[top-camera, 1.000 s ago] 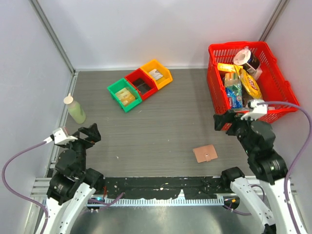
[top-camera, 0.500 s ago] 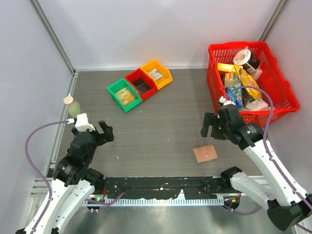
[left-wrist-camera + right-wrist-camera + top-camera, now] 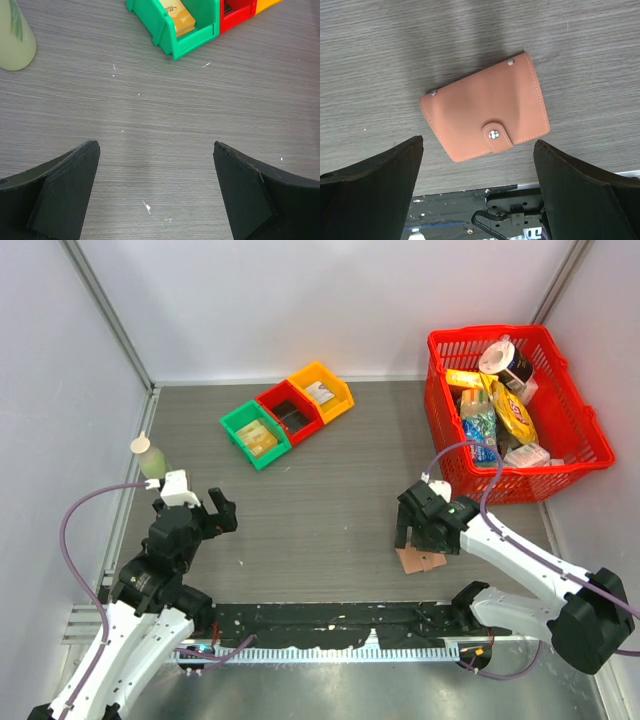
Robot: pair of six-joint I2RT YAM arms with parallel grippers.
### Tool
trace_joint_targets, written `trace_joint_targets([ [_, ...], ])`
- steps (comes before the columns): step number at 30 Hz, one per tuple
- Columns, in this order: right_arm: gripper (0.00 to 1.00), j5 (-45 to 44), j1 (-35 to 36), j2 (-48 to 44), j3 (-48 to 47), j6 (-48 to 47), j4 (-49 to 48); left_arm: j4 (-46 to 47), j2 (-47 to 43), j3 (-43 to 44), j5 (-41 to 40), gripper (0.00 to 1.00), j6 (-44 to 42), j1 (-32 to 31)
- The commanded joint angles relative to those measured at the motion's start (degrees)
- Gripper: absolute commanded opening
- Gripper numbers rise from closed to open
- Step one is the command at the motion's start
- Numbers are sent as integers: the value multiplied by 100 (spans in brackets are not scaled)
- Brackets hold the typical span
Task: Take the credit cards out of the card holder
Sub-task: Move the card holder to the center of the board.
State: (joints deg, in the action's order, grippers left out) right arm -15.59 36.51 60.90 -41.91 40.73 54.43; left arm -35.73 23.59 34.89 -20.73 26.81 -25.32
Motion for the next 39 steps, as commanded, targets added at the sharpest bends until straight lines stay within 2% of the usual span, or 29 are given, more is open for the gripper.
trace_joint_targets([
  [1,96,-365,137,141,227,549,-485,39,-83,211,-1,100,0,71],
  [8,96,-216,347,413,763,778,-1030,83,-127,184,-1,100,-44,98],
  [14,91,-163,962,1159,729,726,-1943,75,-101,193,8,100,-53,106],
  [18,90,-181,1428,2134,27,87,-2340,48,-127,193,86,100,-35,124],
  [21,90,-198,1780,3055,-877,-661,-2402,66,-197,193,288,99,-140,133],
  [25,90,292,2009,3865,-1835,-1812,-2499,101,-346,158,403,100,-202,141],
  [27,91,477,2053,4095,-2266,-2024,-2447,153,-452,132,586,100,-298,150],
  [30,94,558,2044,3948,-2812,-2087,-2402,294,-549,88,729,100,-352,150],
  [33,98,94,2035,3675,-2998,-1877,-2333,312,-313,96,675,100,-203,150],
  [35,99,-397,1992,3481,-2972,-1623,-2227,190,108,175,702,100,-97,150],
  [39,99,-402,1606,3270,-2595,-1131,-2103,-119,1267,482,929,100,79,176],
])
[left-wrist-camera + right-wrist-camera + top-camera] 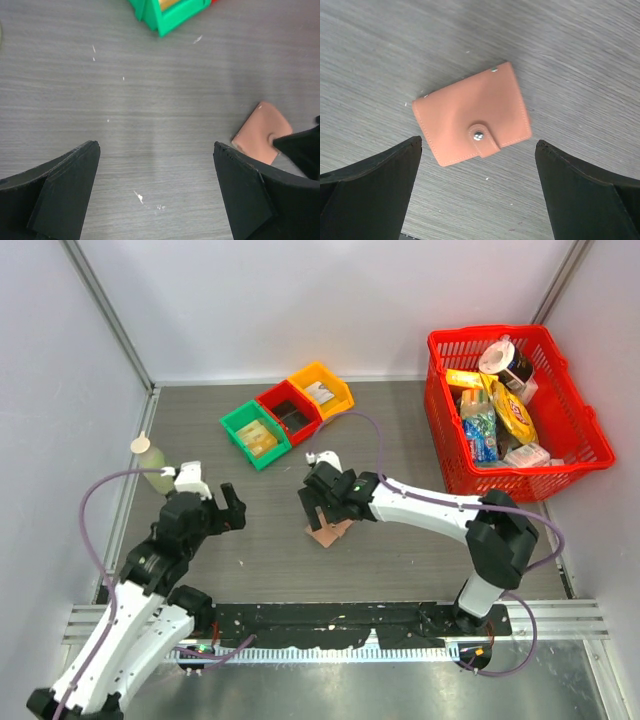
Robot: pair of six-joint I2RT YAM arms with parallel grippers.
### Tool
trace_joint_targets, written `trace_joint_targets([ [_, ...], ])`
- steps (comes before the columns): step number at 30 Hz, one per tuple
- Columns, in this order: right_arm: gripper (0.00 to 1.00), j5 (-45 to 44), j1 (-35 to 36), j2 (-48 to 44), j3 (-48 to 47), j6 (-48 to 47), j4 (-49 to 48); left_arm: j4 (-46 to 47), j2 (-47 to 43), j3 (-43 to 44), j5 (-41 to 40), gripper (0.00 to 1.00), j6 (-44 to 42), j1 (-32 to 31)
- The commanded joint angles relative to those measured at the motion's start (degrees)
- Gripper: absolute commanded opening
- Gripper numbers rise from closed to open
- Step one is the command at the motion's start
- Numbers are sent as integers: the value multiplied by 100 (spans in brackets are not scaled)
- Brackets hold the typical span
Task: Take the credit cards out of the card holder
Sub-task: Move the card holder to the center of the board.
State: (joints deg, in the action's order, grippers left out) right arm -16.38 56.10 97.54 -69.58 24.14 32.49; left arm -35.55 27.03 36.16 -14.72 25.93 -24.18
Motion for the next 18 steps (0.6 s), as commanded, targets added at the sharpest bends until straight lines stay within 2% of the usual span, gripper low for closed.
trace_joint_targets([
  [1,98,-122,-449,-489,417,765,21,-171,1162,435,512,100,158,72],
  [5,89,451,-854,-894,1409,1521,-953,-259,2059,786,1041,100,192,98],
  [10,80,1014,-1127,-1009,2070,1927,-2123,-119,2561,937,1733,100,202,125],
  [13,78,1207,-1180,-816,2124,2024,-2597,135,2588,814,1876,100,263,125],
  [18,76,1550,-1215,-271,1669,1718,-2783,785,2623,559,2122,100,597,116],
])
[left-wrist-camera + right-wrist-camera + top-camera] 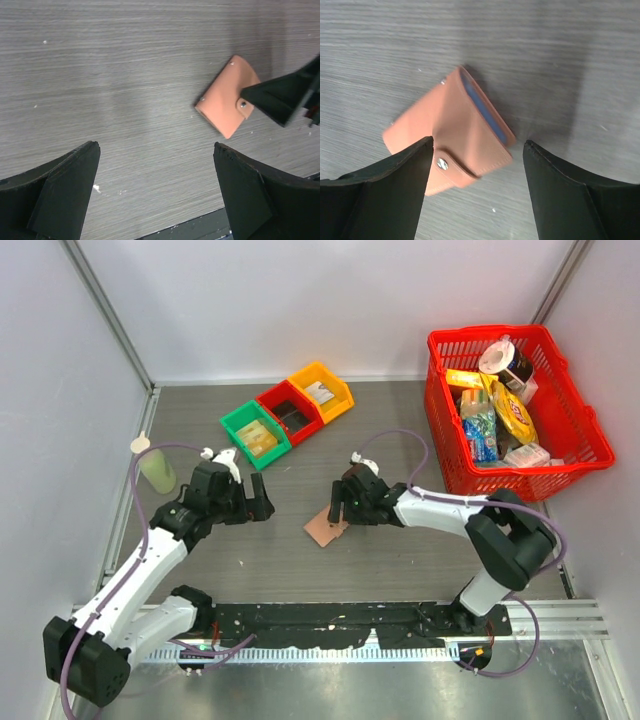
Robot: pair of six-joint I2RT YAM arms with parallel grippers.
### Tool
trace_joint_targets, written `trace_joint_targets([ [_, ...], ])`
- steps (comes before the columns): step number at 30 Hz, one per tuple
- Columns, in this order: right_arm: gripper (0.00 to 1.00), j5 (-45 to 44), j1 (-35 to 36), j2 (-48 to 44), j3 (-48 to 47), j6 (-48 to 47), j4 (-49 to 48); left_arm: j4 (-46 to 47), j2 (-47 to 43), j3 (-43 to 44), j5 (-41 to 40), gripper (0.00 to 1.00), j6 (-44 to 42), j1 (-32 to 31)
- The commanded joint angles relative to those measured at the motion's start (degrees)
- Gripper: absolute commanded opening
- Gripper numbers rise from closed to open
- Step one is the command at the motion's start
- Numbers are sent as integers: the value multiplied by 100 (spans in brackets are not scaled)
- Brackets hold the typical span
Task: Take the credit cards out of the card holder
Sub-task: Move the card holder to the center of the board, then open the card holder at the center of the board.
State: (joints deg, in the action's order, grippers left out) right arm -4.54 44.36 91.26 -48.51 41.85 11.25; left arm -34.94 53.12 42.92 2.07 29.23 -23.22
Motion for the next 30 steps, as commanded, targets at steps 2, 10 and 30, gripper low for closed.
trace_joint_targets([
  [2,75,812,-76,611,-693,-290,-694,900,136,-143,514,100,354,28],
  [10,72,1825,-305,1385,-1854,-1230,-406,1585,909,-178,1067,91,644,28],
  [30,75,691,-560,-1163,104,-732,-500,2307,2975,129,1657,69,1251,-490],
])
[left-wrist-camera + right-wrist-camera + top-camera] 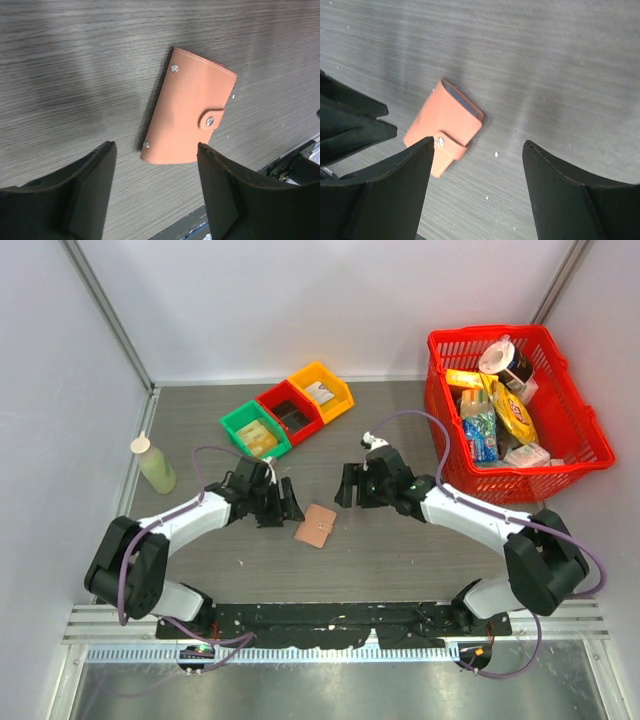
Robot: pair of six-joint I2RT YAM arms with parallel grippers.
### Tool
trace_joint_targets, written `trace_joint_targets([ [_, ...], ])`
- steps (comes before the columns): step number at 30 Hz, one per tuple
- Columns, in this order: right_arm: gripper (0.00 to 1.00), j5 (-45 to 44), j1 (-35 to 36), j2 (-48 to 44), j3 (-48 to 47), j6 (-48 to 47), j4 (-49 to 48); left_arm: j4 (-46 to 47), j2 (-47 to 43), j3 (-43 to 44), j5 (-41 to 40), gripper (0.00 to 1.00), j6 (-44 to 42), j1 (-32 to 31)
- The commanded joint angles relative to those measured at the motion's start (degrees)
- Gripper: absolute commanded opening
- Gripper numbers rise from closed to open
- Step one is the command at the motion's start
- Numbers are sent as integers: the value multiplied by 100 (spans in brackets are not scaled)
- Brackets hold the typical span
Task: Take the credit cards out of the card holder
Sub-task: Open the card holder at the center of the board.
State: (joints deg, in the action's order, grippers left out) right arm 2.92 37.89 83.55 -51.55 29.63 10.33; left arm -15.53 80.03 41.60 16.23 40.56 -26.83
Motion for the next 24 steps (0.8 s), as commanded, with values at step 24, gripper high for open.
trace_joint_targets([
  [24,67,-520,843,276,14,404,74,1738,-532,-1155,-1376,58,1895,-1052],
])
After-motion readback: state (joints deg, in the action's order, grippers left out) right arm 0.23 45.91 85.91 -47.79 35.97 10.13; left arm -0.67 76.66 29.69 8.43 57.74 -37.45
